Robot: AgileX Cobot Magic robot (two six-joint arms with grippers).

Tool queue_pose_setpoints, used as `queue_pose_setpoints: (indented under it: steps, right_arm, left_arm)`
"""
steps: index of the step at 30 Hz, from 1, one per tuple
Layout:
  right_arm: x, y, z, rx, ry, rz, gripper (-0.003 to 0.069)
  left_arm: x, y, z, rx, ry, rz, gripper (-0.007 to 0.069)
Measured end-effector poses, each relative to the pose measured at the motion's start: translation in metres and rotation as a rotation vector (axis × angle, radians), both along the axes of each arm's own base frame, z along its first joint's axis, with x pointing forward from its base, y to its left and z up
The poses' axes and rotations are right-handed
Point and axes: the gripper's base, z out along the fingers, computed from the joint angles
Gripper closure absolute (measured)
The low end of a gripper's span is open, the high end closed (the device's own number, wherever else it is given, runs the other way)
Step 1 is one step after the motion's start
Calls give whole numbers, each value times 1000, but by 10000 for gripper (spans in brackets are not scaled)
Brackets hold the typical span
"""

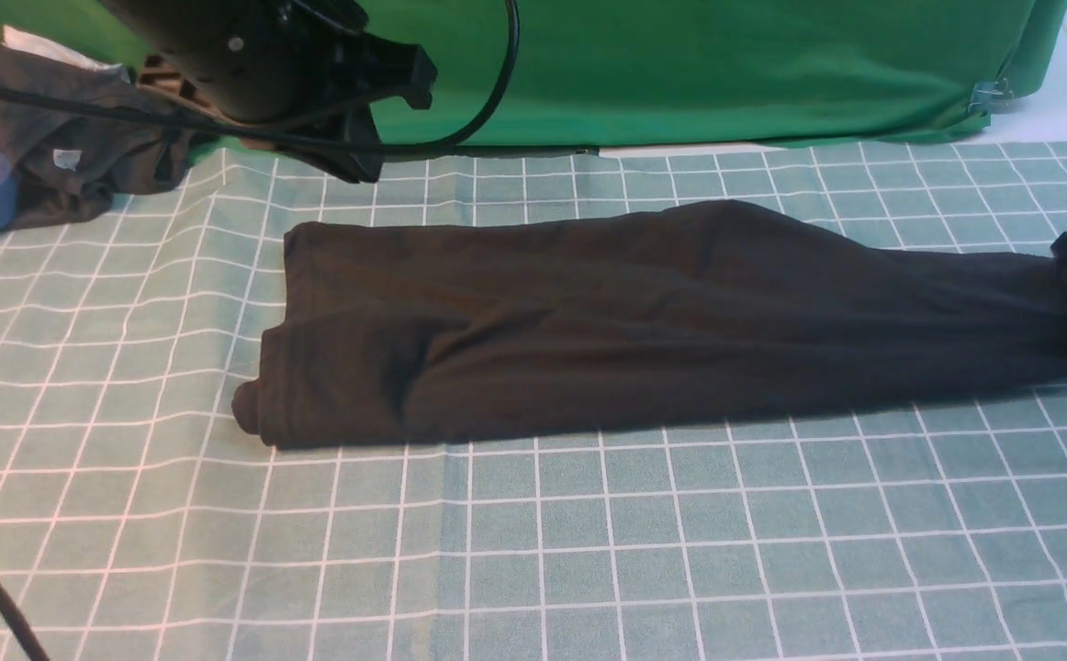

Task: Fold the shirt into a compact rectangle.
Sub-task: 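Pull the folded dark garment lengthwise by its ends to straighten it flat on the table, then fold the right end of the dark garment over onto its left end with the right gripper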

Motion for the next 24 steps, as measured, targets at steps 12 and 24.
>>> queue_pose_setpoints:
  steps: [12,24]
  right_arm:
    - [-23,-44,29,-83,32,-113,622]
    - [-24,47,139,-31,-266,39,628]
  left_arm:
    - [-15,5,17,6,-29,-5,617]
    - [-22,22,29,106,-88,85,617]
